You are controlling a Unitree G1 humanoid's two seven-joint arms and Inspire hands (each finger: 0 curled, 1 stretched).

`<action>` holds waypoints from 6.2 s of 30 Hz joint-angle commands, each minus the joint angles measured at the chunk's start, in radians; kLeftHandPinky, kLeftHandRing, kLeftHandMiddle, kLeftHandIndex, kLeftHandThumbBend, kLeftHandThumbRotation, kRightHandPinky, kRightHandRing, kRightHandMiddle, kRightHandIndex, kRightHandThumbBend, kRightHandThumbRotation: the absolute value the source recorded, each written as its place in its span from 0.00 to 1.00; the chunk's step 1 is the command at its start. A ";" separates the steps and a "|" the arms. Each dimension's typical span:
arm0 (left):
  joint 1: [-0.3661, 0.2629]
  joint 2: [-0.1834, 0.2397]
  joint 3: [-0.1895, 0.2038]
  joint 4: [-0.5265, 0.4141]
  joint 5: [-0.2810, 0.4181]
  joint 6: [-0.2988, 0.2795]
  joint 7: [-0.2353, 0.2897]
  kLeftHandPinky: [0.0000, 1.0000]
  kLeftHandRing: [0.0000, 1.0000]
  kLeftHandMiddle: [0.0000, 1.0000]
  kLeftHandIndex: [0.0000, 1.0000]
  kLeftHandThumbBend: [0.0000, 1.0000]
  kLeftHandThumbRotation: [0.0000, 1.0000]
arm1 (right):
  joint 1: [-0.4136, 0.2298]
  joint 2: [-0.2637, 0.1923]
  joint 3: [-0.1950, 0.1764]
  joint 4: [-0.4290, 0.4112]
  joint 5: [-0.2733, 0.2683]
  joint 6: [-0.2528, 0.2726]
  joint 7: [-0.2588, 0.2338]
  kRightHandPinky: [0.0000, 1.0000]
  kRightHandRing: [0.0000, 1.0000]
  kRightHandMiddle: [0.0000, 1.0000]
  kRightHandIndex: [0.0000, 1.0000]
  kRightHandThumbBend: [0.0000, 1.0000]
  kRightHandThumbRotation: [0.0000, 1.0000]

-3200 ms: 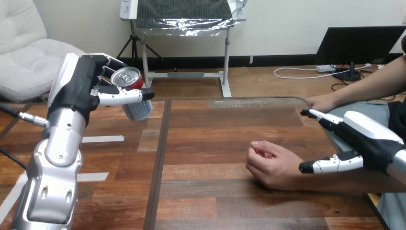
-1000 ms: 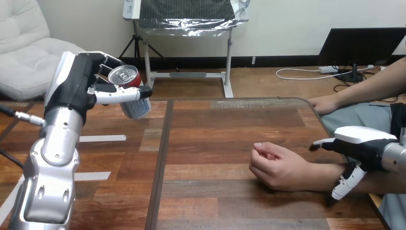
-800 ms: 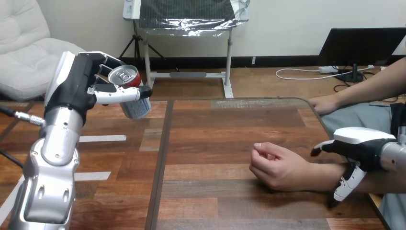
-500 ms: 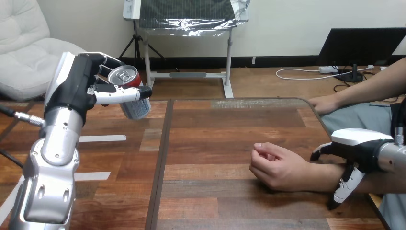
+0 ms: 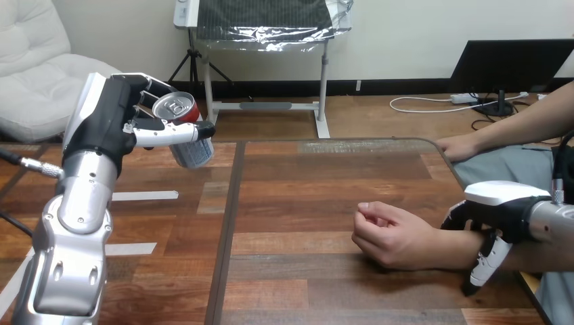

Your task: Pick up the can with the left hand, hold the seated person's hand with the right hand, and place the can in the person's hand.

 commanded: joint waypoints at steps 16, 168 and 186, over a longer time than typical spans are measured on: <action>-0.055 0.000 0.013 -0.056 0.007 -0.003 0.007 0.30 0.39 0.46 0.50 0.61 0.00 | 0.091 0.042 0.029 0.015 0.009 -0.023 -0.011 0.46 0.58 0.65 0.67 1.00 0.35; -0.324 -0.246 -0.143 0.778 -0.029 -0.527 0.026 0.33 0.40 0.46 0.51 0.67 0.00 | 0.142 0.210 -0.161 -0.419 0.254 0.015 -0.089 0.26 0.31 0.37 0.39 0.82 0.37; -0.342 -0.273 -0.160 0.762 -0.031 -0.545 0.007 0.32 0.39 0.45 0.50 0.68 0.00 | 0.159 0.218 -0.171 -0.453 0.255 0.047 -0.077 0.26 0.32 0.38 0.39 0.81 0.34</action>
